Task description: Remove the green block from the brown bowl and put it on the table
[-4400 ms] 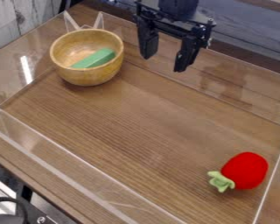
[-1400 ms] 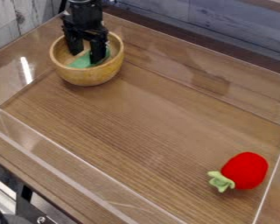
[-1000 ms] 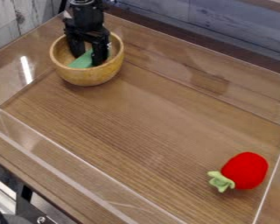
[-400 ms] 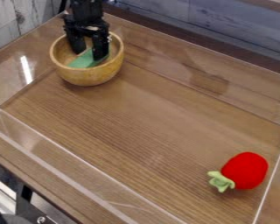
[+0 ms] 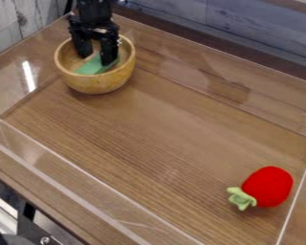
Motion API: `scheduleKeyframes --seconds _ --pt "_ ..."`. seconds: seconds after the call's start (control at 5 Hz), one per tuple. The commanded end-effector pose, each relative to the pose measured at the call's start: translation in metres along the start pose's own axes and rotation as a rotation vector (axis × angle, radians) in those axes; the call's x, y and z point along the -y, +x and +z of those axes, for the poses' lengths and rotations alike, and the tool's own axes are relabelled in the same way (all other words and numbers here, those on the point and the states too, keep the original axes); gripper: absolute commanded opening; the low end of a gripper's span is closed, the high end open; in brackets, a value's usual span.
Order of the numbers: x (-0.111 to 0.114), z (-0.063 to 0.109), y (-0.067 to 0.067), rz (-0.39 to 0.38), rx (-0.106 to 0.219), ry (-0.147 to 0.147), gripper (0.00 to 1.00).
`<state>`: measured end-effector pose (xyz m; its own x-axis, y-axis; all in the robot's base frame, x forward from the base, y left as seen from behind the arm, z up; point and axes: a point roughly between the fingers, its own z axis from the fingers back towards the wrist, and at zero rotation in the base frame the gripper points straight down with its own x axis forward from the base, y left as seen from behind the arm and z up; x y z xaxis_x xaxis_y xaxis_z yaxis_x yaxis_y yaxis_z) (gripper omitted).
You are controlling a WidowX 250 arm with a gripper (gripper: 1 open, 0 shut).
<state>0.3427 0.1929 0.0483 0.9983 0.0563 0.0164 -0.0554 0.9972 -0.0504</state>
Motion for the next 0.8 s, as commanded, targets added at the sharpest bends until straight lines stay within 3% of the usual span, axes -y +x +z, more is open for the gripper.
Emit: scheduleKeyframes --seconds 0.0,0.6 --pt "-0.003 0.020 0.010 -0.006 0.064 0.046 1.00" --pt "-0.003 -0.003 0.014 0.001 0.032 0.054 1.00"
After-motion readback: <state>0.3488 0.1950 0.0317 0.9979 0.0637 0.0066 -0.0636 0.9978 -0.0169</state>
